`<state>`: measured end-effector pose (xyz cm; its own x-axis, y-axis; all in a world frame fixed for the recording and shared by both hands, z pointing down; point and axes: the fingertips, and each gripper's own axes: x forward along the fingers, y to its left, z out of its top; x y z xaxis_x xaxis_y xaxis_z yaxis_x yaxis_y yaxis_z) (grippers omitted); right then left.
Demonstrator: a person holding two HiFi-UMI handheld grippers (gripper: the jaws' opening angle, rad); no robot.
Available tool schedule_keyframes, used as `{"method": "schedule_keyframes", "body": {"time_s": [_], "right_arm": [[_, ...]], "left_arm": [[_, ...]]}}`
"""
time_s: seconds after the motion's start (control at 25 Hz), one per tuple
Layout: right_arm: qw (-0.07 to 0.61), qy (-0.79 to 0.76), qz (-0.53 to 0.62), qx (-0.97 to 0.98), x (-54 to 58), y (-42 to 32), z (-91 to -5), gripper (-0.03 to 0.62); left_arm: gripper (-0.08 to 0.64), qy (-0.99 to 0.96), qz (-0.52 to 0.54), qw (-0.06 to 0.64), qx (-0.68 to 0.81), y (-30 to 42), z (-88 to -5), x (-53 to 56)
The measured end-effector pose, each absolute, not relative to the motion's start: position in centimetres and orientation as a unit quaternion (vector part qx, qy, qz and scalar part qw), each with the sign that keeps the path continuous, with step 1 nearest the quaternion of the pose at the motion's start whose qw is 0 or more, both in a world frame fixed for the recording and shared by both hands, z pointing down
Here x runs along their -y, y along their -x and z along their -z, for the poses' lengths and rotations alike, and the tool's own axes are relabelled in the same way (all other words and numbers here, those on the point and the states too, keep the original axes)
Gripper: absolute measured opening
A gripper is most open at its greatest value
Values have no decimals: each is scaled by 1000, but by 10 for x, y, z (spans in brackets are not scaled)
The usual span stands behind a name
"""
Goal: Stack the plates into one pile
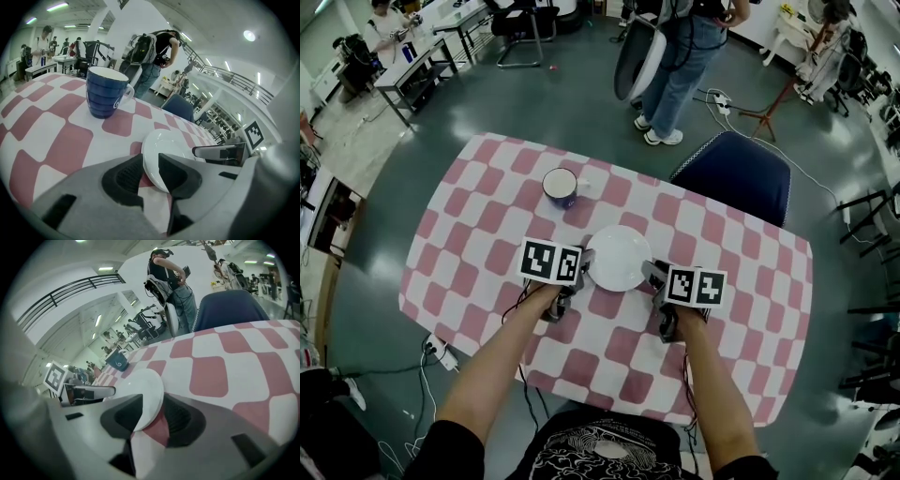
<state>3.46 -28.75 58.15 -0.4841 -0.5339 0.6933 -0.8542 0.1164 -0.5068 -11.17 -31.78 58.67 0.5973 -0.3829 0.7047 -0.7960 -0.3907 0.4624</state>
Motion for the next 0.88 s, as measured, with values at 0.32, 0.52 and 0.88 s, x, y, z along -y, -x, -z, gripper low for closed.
{"method": "schedule_keyframes", "body": {"time_s": [0.32,0.52,0.88], "right_arm": [[159,-503,-418,740,283,-37,-543,141],[152,-517,-374,755,275,-35,-508,137],[156,-531,-288,782,263,-27,-456,91]], "left_arm": [[123,-821,-237,349,385,114,-549,314],[123,-838,-225,300,396,119,-518,304],[103,-858,-195,228,416,124,-471,289]]}}
